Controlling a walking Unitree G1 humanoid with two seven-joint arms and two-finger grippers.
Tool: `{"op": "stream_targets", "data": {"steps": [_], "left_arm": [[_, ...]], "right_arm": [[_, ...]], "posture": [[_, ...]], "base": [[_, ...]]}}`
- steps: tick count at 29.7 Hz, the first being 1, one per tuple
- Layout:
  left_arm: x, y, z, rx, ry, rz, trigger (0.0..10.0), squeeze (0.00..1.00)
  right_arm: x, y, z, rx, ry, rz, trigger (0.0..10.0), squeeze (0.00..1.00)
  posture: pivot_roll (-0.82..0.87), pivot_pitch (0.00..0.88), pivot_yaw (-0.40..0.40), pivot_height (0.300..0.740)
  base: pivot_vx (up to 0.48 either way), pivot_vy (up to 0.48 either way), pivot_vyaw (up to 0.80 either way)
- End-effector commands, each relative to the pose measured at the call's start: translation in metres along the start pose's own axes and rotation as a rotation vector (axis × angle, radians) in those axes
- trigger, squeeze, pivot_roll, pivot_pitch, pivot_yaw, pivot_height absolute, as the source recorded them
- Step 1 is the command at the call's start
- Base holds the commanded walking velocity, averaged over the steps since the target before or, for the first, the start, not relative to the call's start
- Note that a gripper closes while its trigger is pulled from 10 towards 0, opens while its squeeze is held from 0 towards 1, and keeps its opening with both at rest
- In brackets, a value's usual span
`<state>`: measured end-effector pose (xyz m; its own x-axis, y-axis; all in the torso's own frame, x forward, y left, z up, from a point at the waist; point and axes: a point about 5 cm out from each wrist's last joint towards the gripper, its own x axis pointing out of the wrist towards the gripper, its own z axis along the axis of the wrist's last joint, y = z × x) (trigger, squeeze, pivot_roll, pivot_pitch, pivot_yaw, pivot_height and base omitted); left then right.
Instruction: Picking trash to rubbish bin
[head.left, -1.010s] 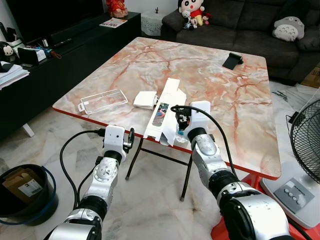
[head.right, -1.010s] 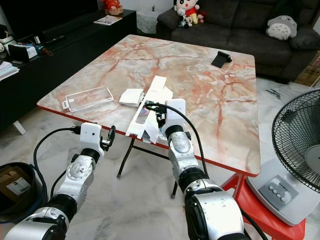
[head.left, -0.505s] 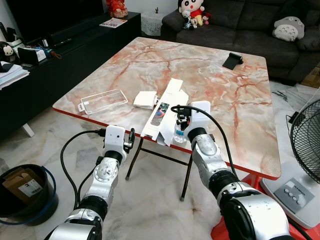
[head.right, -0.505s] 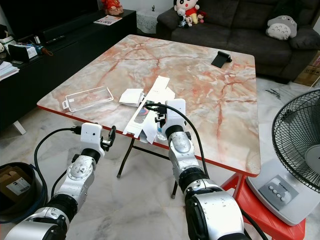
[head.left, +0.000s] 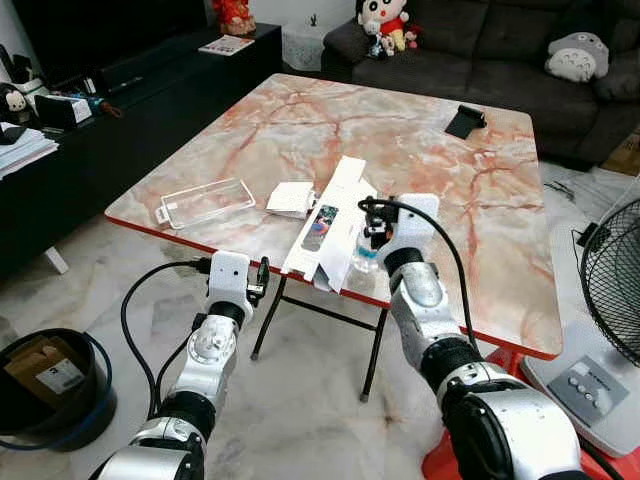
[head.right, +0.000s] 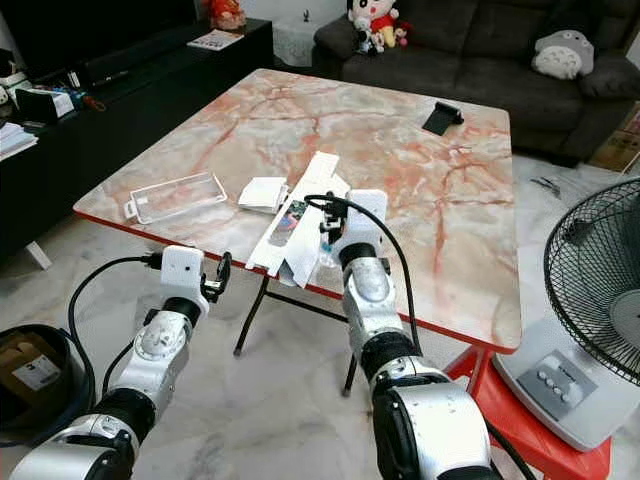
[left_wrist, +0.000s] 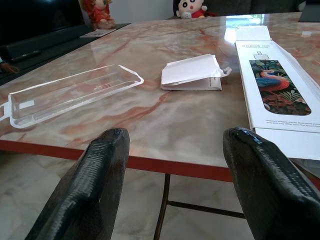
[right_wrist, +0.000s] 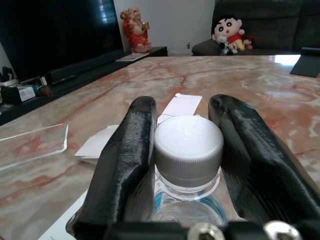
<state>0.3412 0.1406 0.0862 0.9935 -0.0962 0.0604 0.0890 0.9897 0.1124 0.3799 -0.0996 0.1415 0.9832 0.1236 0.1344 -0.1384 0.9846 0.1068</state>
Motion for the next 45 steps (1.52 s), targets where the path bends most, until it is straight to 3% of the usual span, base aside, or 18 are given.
{"op": "stream_targets", "data": {"steps": [1,26,45], "left_arm": [[0.002,-0.0012,0.004,-0.013,-0.017,0.006,10.0,0.0],[0.0027,-0.0022,0.0065,-0.03,-0.035,0.002,10.0,0.0],[0.0029,-0.0016,0.0068,-0.03,-0.035,0.005,10.0,0.0]], "right_arm": [[0.0057,0.0,0.0144,0.005,-0.063,0.004,10.0,0.0],[0.004,-0.0015,0.013,0.015,-0.069,-0.004,10.0,0.0],[0.0041,-0.0022,0.013,0.016,-0.068,-0.007,10.0,0.0]], "posture": [[0.06,0.0,-0.037,0.74],[0.06,0.0,-0.036,0.74],[0.06,0.0,-0.037,0.74]], "base": [[0.0,0.0,0.0],[0.0,0.0,0.0],[-0.264,0.0,0.0]]}}
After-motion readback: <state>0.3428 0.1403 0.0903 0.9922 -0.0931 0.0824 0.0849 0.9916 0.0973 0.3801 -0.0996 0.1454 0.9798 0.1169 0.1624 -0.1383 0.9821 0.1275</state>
